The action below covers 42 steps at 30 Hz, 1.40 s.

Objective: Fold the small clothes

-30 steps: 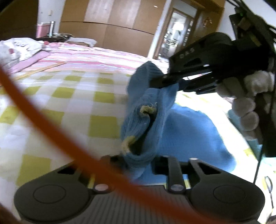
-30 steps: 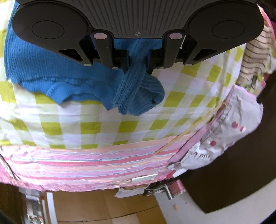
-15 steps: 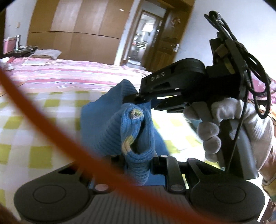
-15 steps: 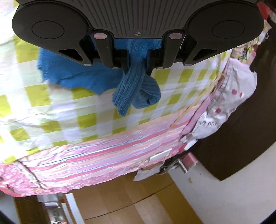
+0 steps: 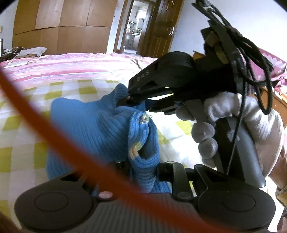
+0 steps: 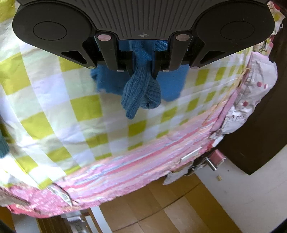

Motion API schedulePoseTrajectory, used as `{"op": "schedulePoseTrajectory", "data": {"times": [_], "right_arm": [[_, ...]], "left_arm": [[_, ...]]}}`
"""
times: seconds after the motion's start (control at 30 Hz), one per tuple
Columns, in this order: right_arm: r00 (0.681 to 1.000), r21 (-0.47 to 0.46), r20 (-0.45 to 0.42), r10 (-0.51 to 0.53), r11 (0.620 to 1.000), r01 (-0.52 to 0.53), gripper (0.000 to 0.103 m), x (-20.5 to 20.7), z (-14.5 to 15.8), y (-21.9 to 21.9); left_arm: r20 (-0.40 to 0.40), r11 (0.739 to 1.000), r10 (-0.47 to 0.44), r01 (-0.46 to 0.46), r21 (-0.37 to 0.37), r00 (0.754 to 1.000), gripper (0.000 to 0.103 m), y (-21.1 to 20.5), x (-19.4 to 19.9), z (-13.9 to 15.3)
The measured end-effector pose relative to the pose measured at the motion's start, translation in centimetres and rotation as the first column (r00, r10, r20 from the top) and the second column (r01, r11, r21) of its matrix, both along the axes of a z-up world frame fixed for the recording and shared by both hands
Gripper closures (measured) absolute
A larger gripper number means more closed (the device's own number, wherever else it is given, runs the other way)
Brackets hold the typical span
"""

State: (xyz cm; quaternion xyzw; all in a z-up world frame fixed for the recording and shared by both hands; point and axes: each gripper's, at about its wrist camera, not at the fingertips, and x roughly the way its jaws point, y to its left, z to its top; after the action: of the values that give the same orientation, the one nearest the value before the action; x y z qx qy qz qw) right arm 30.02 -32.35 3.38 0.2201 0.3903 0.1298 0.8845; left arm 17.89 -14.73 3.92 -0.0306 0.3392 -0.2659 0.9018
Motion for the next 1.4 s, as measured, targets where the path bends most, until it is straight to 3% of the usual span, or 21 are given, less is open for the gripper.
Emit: {"op": "schedulePoseTrajectory", "data": {"times": [0.27, 0.4, 0.57, 0.73, 0.97, 1.1, 1.2, 1.4], "right_arm": [[1.000, -0.008, -0.020, -0.019, 1.000, 0.018, 0.085, 0.3, -1.9, -0.7], [0.999, -0.033, -0.013, -0.029, 0.999, 0.029, 0.082, 0.0, -1.4, -1.0], [0.996, -0.097, 0.053, -0.067, 0.993, 0.072, 0.081, -2.3, 0.3, -1.7], [0.993, -0.105, 0.117, 0.010, 0.994, 0.002, 0.081, -5.6, 1.9, -0.7], [0.995, -0.142, 0.067, 0.080, 0.987, -0.070, 0.082, -7.7, 0.0, 1.2], [0.999, -0.148, 0.012, 0.040, 0.988, -0.038, 0.095, -8.5, -1.7, 0.8], [0.999, -0.119, -0.004, 0.032, 0.992, -0.033, 0.096, -9.1, -2.0, 0.3], [1.000, -0.098, 0.009, 0.007, 0.995, -0.006, 0.080, -10.2, -1.4, -0.4]], "left_arm": [[-0.027, 0.999, -0.010, 0.011, 0.036, 1.000, 0.075, -1.4, -0.2, -1.3], [-0.008, 0.997, -0.041, 0.041, 0.071, 0.999, 0.065, -2.0, -1.2, -1.2], [-0.011, 0.994, -0.091, 0.091, 0.065, 0.996, 0.060, -1.5, -2.6, -0.7], [-0.011, 0.991, -0.114, 0.115, 0.072, 0.993, 0.060, -0.2, -4.0, 0.1], [0.006, 0.995, -0.048, 0.047, 0.088, 0.999, 0.059, 2.8, -4.6, 1.0], [-0.004, 0.996, 0.024, -0.023, 0.084, 1.000, 0.059, 4.5, -3.5, 0.7], [-0.005, 0.995, 0.060, -0.060, 0.083, 0.998, 0.059, 6.0, -3.1, 0.6], [-0.015, 0.989, 0.114, -0.112, 0.099, 0.993, 0.055, 8.1, -2.6, -0.2]]}}
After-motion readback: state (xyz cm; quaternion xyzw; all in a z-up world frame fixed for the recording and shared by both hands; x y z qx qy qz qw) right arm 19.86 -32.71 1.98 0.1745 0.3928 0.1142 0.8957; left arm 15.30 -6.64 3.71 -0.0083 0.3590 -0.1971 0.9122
